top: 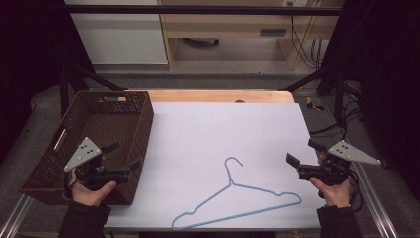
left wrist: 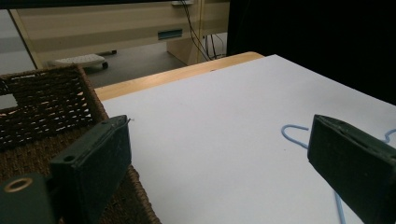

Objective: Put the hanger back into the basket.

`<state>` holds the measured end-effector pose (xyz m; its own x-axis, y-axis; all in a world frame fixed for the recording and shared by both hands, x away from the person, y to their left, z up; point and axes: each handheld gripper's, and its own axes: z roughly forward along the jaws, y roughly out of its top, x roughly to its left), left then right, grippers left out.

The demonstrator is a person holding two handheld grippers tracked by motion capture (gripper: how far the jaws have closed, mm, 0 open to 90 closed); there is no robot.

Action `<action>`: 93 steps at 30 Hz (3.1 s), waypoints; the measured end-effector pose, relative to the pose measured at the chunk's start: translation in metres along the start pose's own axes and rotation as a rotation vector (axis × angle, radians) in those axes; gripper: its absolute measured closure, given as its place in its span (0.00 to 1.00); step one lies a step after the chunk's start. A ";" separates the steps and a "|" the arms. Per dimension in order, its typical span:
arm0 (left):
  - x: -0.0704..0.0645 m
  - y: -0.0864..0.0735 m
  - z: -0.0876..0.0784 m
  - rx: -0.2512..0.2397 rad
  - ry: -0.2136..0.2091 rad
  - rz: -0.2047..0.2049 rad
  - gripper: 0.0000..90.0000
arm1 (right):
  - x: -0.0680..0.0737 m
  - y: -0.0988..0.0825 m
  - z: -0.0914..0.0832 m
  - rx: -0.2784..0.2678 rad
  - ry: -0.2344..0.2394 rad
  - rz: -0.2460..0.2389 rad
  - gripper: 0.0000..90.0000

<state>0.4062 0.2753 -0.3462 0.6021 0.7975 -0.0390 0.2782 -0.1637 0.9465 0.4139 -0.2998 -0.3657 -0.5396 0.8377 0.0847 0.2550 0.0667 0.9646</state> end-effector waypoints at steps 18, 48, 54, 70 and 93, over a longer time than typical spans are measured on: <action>-0.006 0.000 0.003 0.013 -0.010 0.023 0.07 | 0.037 -0.004 0.038 0.209 0.099 -0.112 0.07; -0.010 -0.001 0.007 0.033 -0.021 0.040 0.06 | 0.075 -0.056 0.110 0.644 0.255 -0.277 0.42; -0.010 -0.001 0.008 0.041 -0.022 0.045 0.06 | 0.075 -0.063 0.115 0.690 0.271 -0.307 0.54; -0.012 -0.001 0.009 0.048 -0.024 0.049 0.07 | 0.076 -0.072 0.124 0.776 0.302 -0.349 0.83; -0.015 -0.002 0.015 0.075 -0.035 0.065 0.07 | 0.073 -0.072 0.127 0.784 0.382 -0.414 0.95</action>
<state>0.4077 0.2549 -0.3523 0.6458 0.7634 0.0091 0.2920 -0.2580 0.9209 0.4580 -0.1743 -0.4601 -0.8963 0.4432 -0.0156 0.3748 0.7758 0.5075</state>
